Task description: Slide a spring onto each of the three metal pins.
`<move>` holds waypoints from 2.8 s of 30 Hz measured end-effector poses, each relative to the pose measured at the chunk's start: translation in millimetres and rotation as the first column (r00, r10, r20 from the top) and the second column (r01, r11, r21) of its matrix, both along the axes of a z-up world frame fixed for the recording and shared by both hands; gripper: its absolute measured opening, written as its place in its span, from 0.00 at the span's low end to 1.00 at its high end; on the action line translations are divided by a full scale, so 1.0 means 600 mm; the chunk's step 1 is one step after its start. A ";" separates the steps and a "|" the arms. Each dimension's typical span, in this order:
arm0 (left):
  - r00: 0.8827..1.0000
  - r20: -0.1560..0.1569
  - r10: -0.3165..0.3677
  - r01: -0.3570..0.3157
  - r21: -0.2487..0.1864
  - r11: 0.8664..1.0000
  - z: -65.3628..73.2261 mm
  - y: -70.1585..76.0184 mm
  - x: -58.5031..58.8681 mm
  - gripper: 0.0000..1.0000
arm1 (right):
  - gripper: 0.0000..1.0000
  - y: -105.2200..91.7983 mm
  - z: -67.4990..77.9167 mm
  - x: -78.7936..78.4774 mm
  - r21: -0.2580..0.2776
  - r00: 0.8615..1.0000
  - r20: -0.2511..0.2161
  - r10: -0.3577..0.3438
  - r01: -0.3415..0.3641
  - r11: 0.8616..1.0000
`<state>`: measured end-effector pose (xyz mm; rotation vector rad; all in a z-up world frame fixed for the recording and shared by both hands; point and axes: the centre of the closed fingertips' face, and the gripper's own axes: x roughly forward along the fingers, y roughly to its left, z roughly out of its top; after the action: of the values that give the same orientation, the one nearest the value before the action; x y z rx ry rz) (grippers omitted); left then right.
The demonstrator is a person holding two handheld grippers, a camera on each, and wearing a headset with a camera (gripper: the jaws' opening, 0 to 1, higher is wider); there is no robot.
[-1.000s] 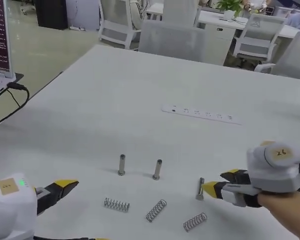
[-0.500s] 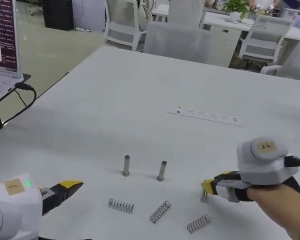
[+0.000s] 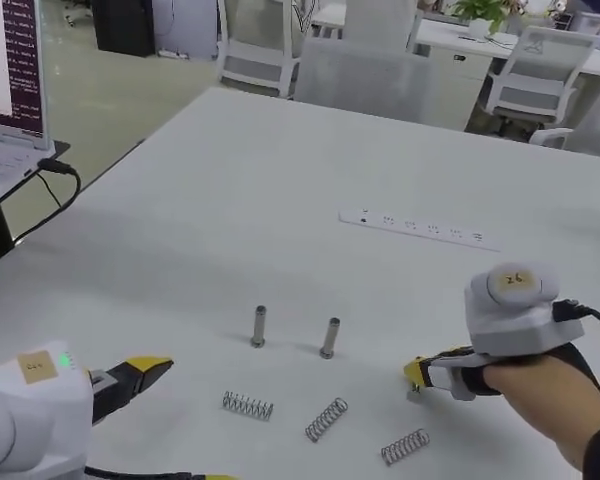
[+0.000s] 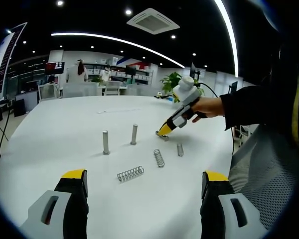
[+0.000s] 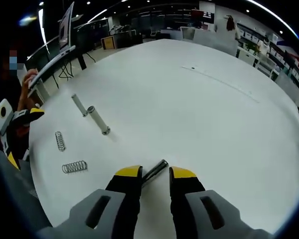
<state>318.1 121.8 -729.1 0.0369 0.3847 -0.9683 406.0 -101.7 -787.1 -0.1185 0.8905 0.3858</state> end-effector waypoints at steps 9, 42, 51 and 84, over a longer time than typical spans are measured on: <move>1.000 0.000 0.007 -0.007 0.000 1.000 0.000 0.002 0.000 0.93 | 0.19 0.009 -0.009 0.002 -0.008 1.000 -0.028 0.008 -0.009 1.000; 1.000 -0.011 0.024 -0.024 -0.002 1.000 -0.004 0.010 -0.002 0.91 | 0.08 0.014 -0.015 0.024 -0.158 0.986 -0.086 0.143 -0.155 0.975; 1.000 -0.012 0.017 -0.017 -0.001 1.000 -0.004 0.007 -0.003 0.91 | 0.06 0.013 -0.017 0.023 -0.165 0.982 -0.091 0.163 -0.176 0.970; 1.000 0.010 0.015 -0.015 -0.002 1.000 0.009 0.007 -0.003 0.91 | 0.06 0.034 0.046 0.029 -0.111 0.985 0.044 0.167 -0.162 0.981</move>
<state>316.5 125.8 -723.4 0.0374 0.3744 -0.9532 423.2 -81.5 -759.5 -0.3011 0.8518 0.4872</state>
